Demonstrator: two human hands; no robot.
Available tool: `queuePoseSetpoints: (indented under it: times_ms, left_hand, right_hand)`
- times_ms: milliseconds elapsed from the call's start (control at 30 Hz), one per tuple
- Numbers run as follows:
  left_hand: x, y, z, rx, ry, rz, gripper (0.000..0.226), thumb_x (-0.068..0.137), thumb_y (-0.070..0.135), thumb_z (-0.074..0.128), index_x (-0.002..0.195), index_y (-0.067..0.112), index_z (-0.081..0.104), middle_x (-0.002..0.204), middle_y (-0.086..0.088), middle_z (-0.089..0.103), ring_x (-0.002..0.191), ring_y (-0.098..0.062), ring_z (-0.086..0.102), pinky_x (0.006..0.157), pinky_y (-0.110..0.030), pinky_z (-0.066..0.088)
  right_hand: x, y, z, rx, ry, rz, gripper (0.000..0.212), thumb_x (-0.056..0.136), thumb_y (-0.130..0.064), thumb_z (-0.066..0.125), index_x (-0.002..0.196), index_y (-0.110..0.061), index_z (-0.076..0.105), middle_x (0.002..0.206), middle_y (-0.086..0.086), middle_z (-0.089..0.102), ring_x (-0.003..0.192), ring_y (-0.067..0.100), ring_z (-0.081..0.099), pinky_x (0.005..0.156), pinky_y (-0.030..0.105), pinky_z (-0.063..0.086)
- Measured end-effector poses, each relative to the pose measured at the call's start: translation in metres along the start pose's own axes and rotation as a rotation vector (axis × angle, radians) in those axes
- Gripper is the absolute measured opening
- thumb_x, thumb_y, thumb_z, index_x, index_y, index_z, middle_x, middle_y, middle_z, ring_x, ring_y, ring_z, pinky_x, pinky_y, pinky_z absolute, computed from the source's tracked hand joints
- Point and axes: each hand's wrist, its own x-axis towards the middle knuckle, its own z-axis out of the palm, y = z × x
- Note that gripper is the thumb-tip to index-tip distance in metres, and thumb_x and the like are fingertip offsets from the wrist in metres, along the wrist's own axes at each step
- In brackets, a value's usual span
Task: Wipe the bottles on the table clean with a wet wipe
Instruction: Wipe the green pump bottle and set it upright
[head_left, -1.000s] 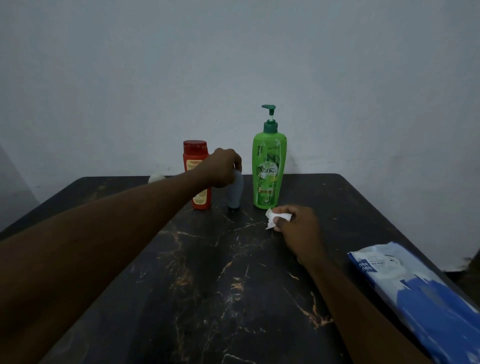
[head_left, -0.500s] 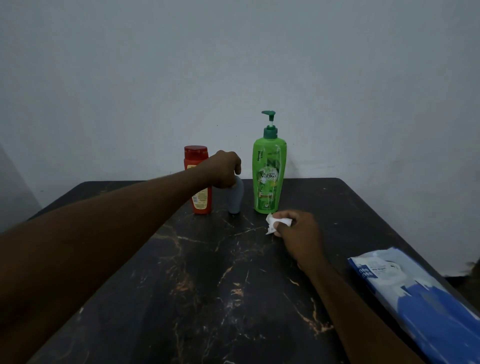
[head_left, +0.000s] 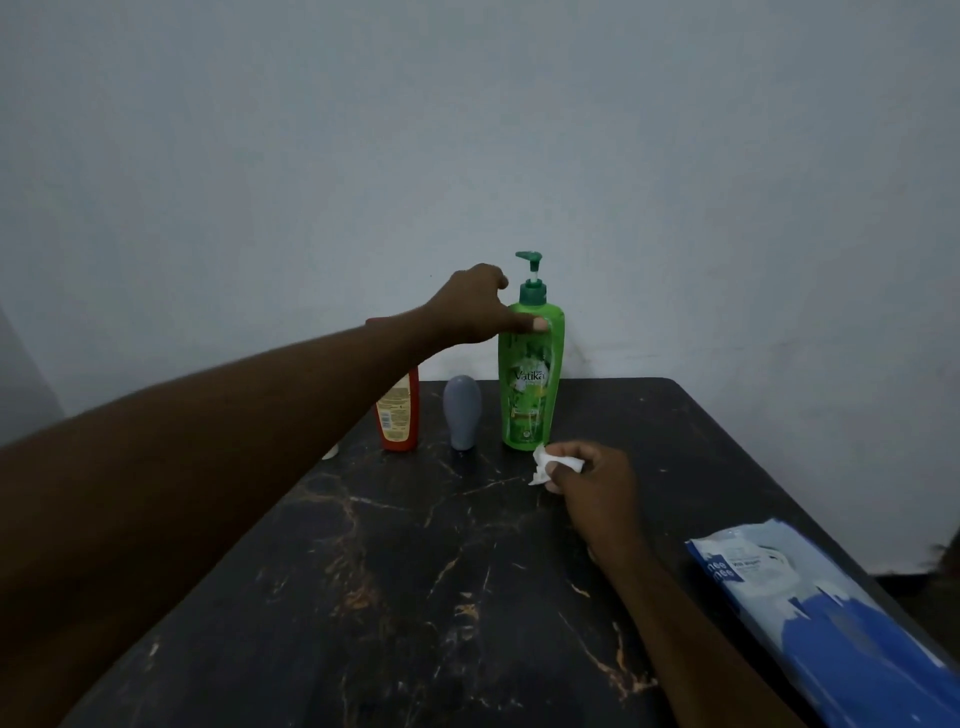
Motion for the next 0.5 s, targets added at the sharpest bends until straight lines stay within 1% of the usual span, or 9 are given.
queuePoseSetpoints:
  times_ms: [67,133,200,233,333,433,500]
  left_hand:
    - [0.005,0.003,0.008,-0.07,-0.026,-0.028,0.097,0.07,0.06,0.084,0.143,0.009,0.048,0.136,-0.008,0.059,0.122,-0.024,0.057,0.094,-0.033,0.048]
    - [0.01,0.004,0.016,-0.141,-0.044,-0.024,0.084,0.069,0.056,0.087,0.133,0.011,0.057,0.127,-0.006,0.063,0.115,-0.023,0.061,0.093,-0.036,0.053]
    - [0.012,0.004,0.022,-0.192,-0.057,-0.011,0.067,0.072,0.049,0.087,0.122,0.013,0.063,0.118,-0.005,0.067,0.109,-0.024,0.065,0.092,-0.04,0.056]
    - [0.012,0.005,0.025,-0.205,-0.061,-0.007,0.061,0.074,0.045,0.087,0.12,0.012,0.064,0.116,-0.006,0.067,0.107,-0.024,0.065,0.093,-0.042,0.057]
    - [0.006,0.009,0.026,-0.196,-0.026,0.01,0.053,0.077,0.04,0.086,0.117,0.011,0.066,0.113,-0.007,0.069,0.102,-0.025,0.067,0.091,-0.044,0.058]
    - [-0.009,0.011,0.019,-0.202,0.015,-0.002,0.045,0.075,0.037,0.088,0.105,0.01,0.07,0.103,-0.008,0.072,0.095,-0.024,0.069,0.085,-0.044,0.061]
    - [-0.023,0.012,0.011,-0.244,0.031,-0.036,0.043,0.072,0.035,0.091,0.1,0.008,0.071,0.097,-0.009,0.074,0.088,-0.023,0.072,0.077,-0.044,0.063]
  right_hand:
    - [0.001,0.001,0.0,0.05,0.021,0.019,0.019,0.085,-0.007,0.07,0.095,-0.023,0.075,0.091,-0.006,0.073,0.083,0.011,0.071,0.077,0.038,0.061]
    - [0.002,0.002,0.0,0.07,0.033,0.024,0.02,0.085,-0.006,0.07,0.093,-0.025,0.074,0.091,-0.006,0.073,0.083,0.012,0.071,0.077,0.038,0.061]
    - [0.002,0.001,0.0,0.105,0.037,0.032,0.021,0.086,-0.004,0.069,0.091,-0.024,0.073,0.092,-0.004,0.073,0.081,0.012,0.071,0.075,0.034,0.061]
    - [0.003,0.001,0.0,0.129,0.043,0.037,0.021,0.086,-0.003,0.068,0.091,-0.022,0.073,0.093,-0.003,0.073,0.08,0.012,0.072,0.073,0.032,0.061]
    - [0.003,-0.002,-0.002,0.202,0.081,0.066,0.019,0.087,-0.001,0.067,0.096,-0.015,0.074,0.095,-0.001,0.072,0.079,0.012,0.072,0.067,0.025,0.059]
    - [0.002,-0.006,-0.006,0.275,0.134,0.086,0.019,0.087,0.001,0.066,0.099,-0.012,0.074,0.092,0.001,0.073,0.079,0.018,0.072,0.062,0.022,0.056]
    - [0.0,-0.01,-0.008,0.319,0.163,0.095,0.02,0.087,0.002,0.065,0.098,-0.012,0.074,0.09,0.003,0.073,0.079,0.02,0.072,0.063,0.024,0.057]
